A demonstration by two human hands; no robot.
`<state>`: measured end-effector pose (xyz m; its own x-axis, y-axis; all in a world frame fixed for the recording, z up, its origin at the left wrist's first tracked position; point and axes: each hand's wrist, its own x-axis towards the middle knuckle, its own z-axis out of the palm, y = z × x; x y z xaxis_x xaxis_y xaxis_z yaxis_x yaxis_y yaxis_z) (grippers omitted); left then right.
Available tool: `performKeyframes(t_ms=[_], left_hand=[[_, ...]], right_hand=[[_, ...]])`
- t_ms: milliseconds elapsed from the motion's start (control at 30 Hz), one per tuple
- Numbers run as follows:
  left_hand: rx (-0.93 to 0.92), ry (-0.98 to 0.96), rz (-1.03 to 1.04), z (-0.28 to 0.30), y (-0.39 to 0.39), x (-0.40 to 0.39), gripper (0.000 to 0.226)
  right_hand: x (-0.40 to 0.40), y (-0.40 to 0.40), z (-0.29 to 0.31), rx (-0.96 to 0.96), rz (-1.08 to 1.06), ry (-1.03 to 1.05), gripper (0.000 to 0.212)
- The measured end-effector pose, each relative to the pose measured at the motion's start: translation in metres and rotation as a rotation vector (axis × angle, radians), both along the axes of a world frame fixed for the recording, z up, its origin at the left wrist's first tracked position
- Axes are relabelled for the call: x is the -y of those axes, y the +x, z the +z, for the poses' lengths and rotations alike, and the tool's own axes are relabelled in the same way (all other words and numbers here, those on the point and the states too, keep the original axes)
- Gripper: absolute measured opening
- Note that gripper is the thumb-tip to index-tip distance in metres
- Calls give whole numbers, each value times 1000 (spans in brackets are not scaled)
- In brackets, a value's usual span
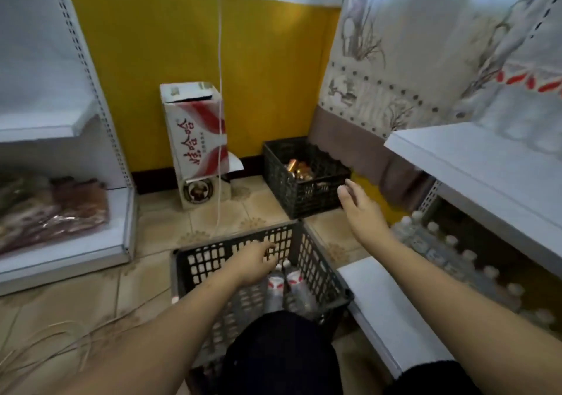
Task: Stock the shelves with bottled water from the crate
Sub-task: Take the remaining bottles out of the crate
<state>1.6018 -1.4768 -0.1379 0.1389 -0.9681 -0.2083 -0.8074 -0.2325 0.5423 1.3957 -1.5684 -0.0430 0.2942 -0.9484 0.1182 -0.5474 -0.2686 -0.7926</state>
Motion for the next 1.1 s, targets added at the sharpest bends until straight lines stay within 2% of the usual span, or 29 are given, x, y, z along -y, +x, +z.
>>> performKeyframes(t_ms=[200,300,433,567,700,833,967,1033,1100], left_hand=[[-151,237,150,-121,30,5,35],[-172,382,192,-188,34,18,39],[-153,609,75,-264,33,40,40],[-119,738,-32,-325,25,71,61],[-88,773,-129,-363,6,98,81],[35,754,-205,-389,-11,102,71],[68,675,-208,-401,-17,98,61],[15,638,-138,-405,-11,95,68],[-92,660,-102,-403,-1,93,80]], right_hand=[[22,39,-123,-103,51,271,50],[32,50,-188,-247,127,373,45],[57,57,-269,-426,198,498,49],[94,58,-331,-707,280,661,52],[121,65,-363,-888,364,785,57],[132,70,-393,-981,351,780,56],[128,56,-427,-1013,335,853,54],[132,55,-432,-961,330,888,46],[140,57,-432,-812,247,903,39]])
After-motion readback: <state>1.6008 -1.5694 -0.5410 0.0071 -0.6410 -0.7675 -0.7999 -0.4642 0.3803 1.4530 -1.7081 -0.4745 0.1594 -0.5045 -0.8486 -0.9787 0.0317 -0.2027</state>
